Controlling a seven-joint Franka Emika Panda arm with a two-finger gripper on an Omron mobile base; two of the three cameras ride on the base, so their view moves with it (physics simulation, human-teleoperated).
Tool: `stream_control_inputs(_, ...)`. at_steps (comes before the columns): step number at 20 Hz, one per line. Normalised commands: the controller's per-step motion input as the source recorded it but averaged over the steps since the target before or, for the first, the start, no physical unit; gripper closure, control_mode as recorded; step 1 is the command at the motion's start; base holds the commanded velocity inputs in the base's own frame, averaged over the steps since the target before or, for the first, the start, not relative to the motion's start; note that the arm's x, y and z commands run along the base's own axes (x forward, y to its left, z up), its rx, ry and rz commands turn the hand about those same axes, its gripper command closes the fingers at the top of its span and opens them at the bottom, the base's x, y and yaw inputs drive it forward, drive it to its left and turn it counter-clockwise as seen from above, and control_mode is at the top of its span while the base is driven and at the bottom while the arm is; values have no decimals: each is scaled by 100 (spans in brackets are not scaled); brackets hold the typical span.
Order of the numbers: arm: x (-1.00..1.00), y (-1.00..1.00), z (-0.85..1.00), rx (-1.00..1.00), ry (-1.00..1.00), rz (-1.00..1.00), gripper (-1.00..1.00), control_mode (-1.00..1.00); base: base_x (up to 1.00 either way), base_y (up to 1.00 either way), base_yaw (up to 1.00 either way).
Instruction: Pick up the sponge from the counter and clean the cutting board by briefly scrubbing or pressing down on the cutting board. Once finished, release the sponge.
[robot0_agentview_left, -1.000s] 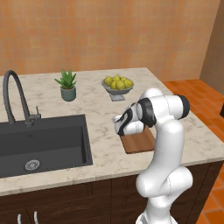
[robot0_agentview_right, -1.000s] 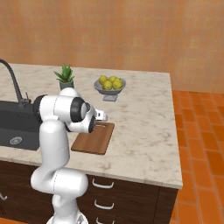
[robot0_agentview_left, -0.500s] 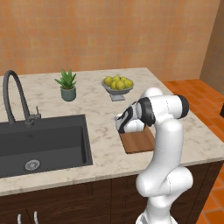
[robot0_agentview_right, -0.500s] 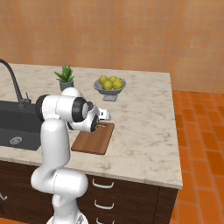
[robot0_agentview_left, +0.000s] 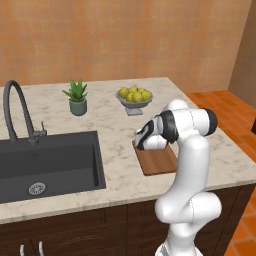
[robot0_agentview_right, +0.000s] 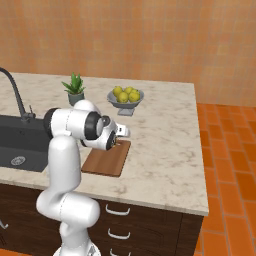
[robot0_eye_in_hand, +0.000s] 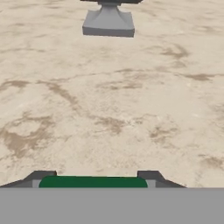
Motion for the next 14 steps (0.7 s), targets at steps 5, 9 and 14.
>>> stream_control_inputs(5, -21, -40, -8, 1, -1, 5, 100, -100, 0, 0, 0)
stream_control_inputs(9, -34, -25, -9, 1, -1, 5, 100, -100, 0, 0, 0)
stream_control_inputs(14, -24, -13, -25, 0, -6, 4, 100, -100, 0, 0, 0)
